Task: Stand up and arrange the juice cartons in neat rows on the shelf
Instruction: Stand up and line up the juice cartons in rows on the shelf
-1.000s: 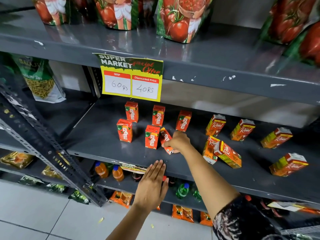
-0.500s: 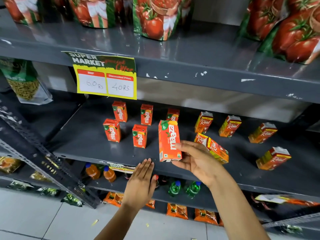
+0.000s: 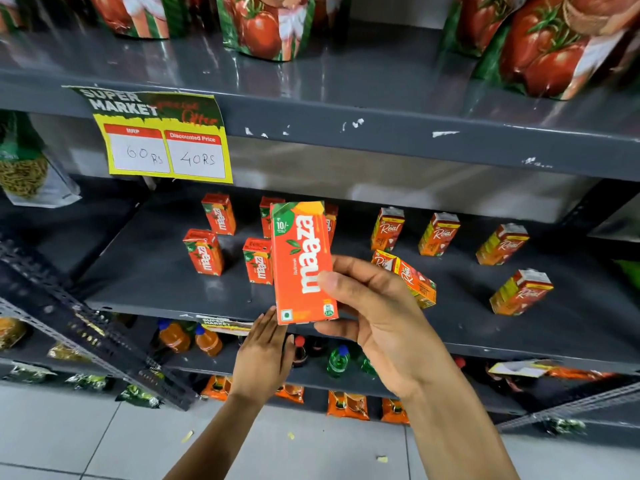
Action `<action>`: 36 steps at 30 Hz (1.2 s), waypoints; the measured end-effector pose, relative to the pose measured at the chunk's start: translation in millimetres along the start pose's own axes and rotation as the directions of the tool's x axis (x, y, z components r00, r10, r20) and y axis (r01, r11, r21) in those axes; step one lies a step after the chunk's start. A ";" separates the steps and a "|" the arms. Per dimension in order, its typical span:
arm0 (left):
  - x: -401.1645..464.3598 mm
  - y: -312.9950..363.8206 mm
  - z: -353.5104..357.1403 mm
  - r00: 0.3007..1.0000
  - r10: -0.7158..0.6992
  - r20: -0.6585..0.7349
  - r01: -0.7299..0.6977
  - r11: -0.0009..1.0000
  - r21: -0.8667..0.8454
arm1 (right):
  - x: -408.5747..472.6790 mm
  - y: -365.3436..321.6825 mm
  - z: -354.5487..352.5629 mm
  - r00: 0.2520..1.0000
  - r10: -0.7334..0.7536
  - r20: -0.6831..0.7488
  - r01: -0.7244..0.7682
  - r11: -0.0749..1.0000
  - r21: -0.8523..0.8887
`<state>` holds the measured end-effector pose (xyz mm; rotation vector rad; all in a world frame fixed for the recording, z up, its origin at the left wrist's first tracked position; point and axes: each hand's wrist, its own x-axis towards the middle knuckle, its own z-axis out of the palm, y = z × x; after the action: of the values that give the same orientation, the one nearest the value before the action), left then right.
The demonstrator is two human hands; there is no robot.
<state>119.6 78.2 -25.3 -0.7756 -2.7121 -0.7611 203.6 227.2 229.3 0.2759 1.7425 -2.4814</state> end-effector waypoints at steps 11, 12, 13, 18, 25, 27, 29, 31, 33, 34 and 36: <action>1.5 1.5 4.7 1.000 -0.020 -0.006 0.020 0.999 0.031 | 23.0 27.0 -21.1 0.997 0.006 -0.082 -0.014 0.996 -0.088; 2.0 0.7 5.9 1.000 -0.015 -0.006 0.016 1.000 0.026 | 33.3 35.9 -26.5 0.992 -0.015 -0.124 -0.002 0.990 -0.138; 2.1 0.1 7.1 1.000 -0.011 -0.005 0.011 1.000 0.022 | 45.9 46.5 -32.6 0.985 -0.040 -0.166 0.008 0.981 -0.191; 2.2 2.0 9.0 1.000 -0.028 0.001 0.028 1.000 0.011 | 111.9 102.2 -63.9 0.944 -0.123 -0.305 -0.008 0.918 -0.396; 2.3 4.1 7.8 0.999 -0.037 0.014 0.037 0.999 0.006 | 164.1 126.9 -85.0 0.925 -0.190 -0.329 -0.059 0.784 -0.618; 2.5 4.2 8.3 0.999 -0.034 0.012 0.034 0.999 0.005 | 169.6 129.0 -84.8 0.926 -0.193 -0.323 -0.067 0.759 -0.647; 2.6 3.7 8.9 1.000 -0.031 0.003 0.031 1.000 0.004 | 172.6 132.0 -84.6 0.931 -0.196 -0.309 -0.068 0.736 -0.674; 1.6 3.1 9.6 1.000 -0.030 -0.002 0.030 1.000 0.004 | 173.8 135.8 -85.6 0.933 -0.203 -0.297 -0.065 0.716 -0.695; 1.2 2.6 10.8 0.999 -0.031 -0.012 0.031 1.000 0.007 | 175.1 138.6 -86.8 0.933 -0.212 -0.290 -0.062 0.701 -0.710; 1.2 2.7 11.4 0.999 -0.033 -0.018 0.033 0.999 0.008 | 174.9 139.2 -86.6 0.933 -0.216 -0.289 -0.061 0.696 -0.715; 1.5 4.7 12.6 0.999 -0.042 -0.022 0.042 0.999 0.007 | 174.7 141.1 -86.6 0.930 -0.227 -0.290 -0.057 0.690 -0.722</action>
<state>120.1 89.0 -33.5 -0.7068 -2.7178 -0.7641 66.3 264.6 35.2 0.6008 2.7712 -1.6236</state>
